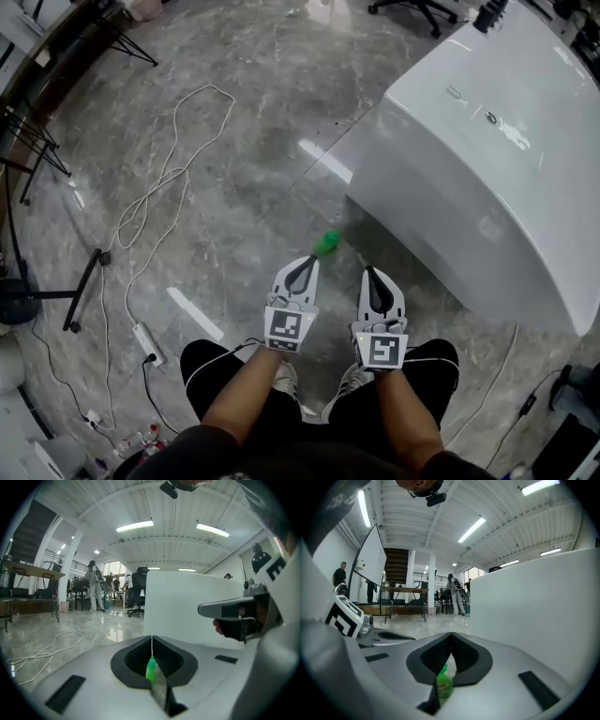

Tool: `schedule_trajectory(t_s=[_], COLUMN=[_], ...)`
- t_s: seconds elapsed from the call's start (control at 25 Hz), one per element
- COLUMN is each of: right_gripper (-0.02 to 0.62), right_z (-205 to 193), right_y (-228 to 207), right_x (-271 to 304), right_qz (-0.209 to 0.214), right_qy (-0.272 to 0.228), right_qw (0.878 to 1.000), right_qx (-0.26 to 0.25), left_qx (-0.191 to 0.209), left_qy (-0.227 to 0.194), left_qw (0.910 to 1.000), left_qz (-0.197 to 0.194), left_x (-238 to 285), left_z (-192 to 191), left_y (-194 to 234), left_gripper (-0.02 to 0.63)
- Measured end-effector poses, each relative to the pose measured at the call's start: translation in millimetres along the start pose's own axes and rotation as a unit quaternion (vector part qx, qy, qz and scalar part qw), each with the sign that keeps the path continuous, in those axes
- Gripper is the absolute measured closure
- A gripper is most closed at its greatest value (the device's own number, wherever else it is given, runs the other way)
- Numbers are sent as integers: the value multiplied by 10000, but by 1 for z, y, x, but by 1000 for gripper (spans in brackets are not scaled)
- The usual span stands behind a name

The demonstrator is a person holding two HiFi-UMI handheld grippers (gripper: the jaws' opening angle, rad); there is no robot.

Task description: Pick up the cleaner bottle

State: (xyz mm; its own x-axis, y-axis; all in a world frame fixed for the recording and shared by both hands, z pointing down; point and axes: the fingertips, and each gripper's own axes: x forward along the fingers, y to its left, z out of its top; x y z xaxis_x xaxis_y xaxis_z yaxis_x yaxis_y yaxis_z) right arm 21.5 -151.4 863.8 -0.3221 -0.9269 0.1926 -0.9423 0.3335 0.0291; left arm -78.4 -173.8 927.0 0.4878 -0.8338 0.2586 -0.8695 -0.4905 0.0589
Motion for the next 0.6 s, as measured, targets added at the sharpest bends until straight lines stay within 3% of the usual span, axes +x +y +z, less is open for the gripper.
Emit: schedule_trajectory(t_s=[0.32,0.44,0.6], right_gripper=[578,578,578], right_z=[-24,-25,-31], right_y=[2,9,12], right_x=[3,-1,-5], right_qz=[-16,53,54], right_qy=[0,-51,10], right_qw=[10000,9999,10000], right_qx=[-85,-70,-65], left_qx=[153,188,300], left_qy=[115,271,560], left_qw=[9995,9987,9967], left_qz=[-246,-384,-499], left_x=[24,31,48], left_z=[-58,-80,-116], left_y=[6,3,4], left_gripper=[581,457,374])
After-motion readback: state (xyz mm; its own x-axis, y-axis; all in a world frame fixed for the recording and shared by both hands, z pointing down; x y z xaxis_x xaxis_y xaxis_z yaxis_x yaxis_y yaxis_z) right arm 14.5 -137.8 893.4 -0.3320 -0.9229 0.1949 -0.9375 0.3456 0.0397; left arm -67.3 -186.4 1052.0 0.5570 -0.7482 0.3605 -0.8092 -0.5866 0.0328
